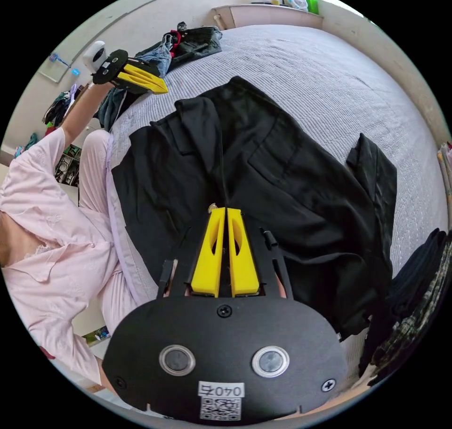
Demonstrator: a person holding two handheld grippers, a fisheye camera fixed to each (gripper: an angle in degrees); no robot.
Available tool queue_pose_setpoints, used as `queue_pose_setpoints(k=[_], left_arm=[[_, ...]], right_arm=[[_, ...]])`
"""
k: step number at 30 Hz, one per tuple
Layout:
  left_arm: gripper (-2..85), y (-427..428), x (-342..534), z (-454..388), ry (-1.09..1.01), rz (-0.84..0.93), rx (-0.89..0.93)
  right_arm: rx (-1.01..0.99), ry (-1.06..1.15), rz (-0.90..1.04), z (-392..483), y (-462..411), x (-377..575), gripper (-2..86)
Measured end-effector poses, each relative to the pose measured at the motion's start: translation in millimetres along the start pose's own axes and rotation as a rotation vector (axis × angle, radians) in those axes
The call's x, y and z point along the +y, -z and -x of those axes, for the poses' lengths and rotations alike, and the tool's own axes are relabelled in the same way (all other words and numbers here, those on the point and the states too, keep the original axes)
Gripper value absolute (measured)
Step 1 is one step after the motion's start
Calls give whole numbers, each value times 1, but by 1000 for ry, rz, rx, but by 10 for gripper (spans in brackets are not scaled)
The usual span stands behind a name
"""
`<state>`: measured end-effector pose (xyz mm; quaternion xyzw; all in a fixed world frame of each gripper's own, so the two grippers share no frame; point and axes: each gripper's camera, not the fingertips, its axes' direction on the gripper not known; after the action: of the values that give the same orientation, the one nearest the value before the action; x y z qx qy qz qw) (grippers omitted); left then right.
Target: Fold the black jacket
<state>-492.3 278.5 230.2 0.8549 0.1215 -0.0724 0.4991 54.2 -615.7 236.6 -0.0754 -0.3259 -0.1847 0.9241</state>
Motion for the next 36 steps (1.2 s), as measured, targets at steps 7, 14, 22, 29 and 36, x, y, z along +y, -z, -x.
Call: queue_pose_setpoints(k=[7,14,22,29,36], left_arm=[[7,-18,1,5,54,53,-51],[31,-88,-30,45,113,204,125],[-6,-44,-24,13,72,20,-166],[-12,10,67,-83,72,-27,-182],[-14,17,58,-82,209,-111,-229]], right_arm=[[43,52,109,15,-21,-5,53],[-82,7,-19,-16,-7,-64,74],[-172,4,-2,-31,-20,-106,49],[-212,139,30,3,-10,-87,57],[-142,-14,-95,-9,5,-75,42]])
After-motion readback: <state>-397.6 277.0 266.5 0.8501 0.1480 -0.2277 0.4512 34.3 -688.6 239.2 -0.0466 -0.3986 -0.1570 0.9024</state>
